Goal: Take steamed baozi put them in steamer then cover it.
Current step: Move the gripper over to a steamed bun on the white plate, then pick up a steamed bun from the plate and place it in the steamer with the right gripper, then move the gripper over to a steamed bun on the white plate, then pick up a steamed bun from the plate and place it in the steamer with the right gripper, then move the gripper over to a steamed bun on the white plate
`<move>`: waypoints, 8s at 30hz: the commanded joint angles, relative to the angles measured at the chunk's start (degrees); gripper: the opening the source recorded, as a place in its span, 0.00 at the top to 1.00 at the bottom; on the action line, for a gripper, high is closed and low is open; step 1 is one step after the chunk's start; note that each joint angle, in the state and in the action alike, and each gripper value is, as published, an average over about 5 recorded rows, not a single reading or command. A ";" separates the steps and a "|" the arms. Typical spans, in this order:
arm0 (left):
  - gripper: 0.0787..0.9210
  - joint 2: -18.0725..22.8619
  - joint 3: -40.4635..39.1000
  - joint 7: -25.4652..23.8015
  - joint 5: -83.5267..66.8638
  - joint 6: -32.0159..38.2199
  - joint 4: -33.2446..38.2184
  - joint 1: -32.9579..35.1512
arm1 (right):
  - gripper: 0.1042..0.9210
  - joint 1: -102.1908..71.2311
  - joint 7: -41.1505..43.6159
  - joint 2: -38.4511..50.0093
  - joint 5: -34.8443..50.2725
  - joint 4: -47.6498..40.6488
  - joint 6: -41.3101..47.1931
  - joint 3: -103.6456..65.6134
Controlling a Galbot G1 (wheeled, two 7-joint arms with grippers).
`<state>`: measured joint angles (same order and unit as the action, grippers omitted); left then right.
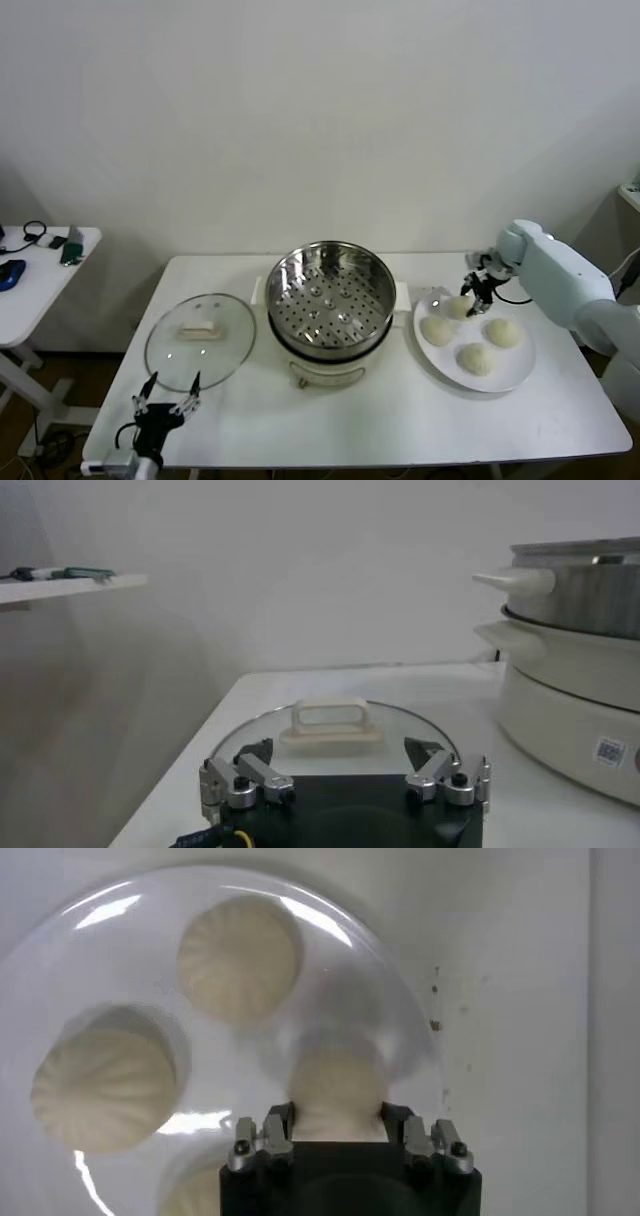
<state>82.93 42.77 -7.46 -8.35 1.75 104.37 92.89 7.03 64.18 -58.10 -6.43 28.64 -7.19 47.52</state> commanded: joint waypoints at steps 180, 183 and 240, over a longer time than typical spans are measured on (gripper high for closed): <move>0.12 3.35 0.13 -0.01 2.84 2.39 6.39 4.22 | 0.48 36.25 -13.17 -20.89 48.28 42.12 24.75 42.80; 0.12 3.37 0.17 0.00 2.86 2.42 6.17 4.16 | 0.48 33.61 -13.42 -21.62 44.94 39.76 24.60 42.65; 0.12 3.92 -0.11 0.03 3.74 2.25 6.21 3.15 | 0.12 29.01 -7.97 30.61 25.75 54.54 18.97 50.94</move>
<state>86.70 42.49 -7.42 -4.56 3.96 110.48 95.92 49.58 58.37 -39.76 27.87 81.56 9.68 103.69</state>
